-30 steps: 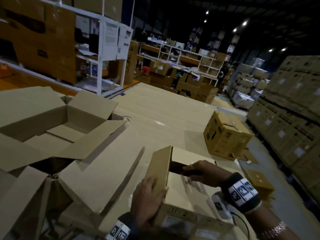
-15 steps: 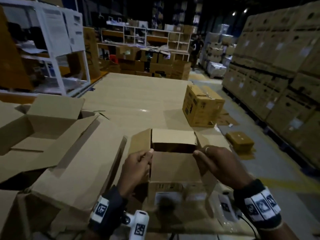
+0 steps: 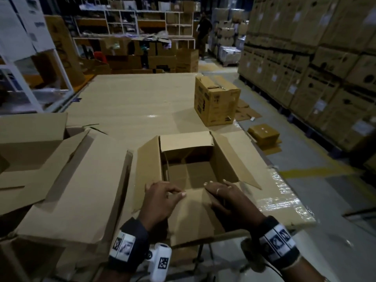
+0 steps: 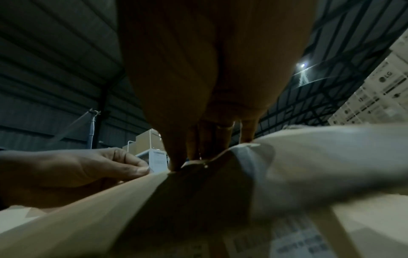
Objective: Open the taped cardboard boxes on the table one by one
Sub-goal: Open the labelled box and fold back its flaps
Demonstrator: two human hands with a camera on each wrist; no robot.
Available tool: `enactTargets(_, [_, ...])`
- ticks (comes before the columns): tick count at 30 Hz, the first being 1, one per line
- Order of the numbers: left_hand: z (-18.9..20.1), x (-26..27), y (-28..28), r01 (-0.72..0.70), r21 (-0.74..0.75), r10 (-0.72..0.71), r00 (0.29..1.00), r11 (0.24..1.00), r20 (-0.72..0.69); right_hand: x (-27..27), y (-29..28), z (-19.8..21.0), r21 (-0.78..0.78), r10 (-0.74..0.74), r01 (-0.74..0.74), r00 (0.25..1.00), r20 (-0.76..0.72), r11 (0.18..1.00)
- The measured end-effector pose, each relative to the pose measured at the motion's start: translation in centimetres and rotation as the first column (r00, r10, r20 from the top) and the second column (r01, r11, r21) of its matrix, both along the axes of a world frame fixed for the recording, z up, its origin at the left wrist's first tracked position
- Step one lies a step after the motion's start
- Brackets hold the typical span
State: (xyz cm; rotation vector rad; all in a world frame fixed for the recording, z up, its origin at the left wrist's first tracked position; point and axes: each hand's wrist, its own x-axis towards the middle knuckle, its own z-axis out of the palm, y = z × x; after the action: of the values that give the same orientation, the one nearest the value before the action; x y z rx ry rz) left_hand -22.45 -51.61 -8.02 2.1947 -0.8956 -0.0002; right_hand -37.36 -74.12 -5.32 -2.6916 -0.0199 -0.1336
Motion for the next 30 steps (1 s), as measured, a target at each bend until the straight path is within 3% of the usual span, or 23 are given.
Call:
enactTargets(2, [-0.6,0.0,-0.3,-0.032,-0.041,0.033,0.999,0.999,0.024,1.7,0.4,-0.9,0.066,-0.051,0.053,0.998,-0.022,0.996])
enactTargets(5, [-1.1,-0.4,-0.3,-0.075,-0.101,0.079,0.996,0.992,0.036,3.4,2.2,-1.9,-0.01,-0.048,0.048,0.997,0.06,0.999])
enactTargets(9, [-1.0,-1.4,-0.3,-0.069,-0.153,0.084,0.992,0.986,0.093,3.3,3.4,-2.7,0.046,-0.15,0.146,0.982,0.114,0.988])
enactTargets(12, [-0.9,-1.5,-0.3,-0.055,-0.178,0.077,0.99,0.982,0.119,3.3,2.6,-2.7,0.042,-0.17,0.165,0.974,0.15,0.985])
enactTargets(16, [-1.3,-1.2,0.2,-0.035,-0.217,0.054,0.995,0.976,0.082,1.9,-1.2,-2.3,0.101,-0.306,0.292,0.937,0.169,0.951])
enactTargets(23, [-1.8,-1.3,-0.2,-0.017,-0.316,0.041,0.997,0.949,0.069,1.3,-2.1,-2.7,0.126,-0.313,0.291,0.926,0.213,0.948])
enactTargets(30, [-1.9,-1.0,0.0,-0.008,-0.29,0.027,0.998,0.957,0.06,0.7,-1.4,-2.9,0.108,-0.311,0.295,0.93,0.196,0.949])
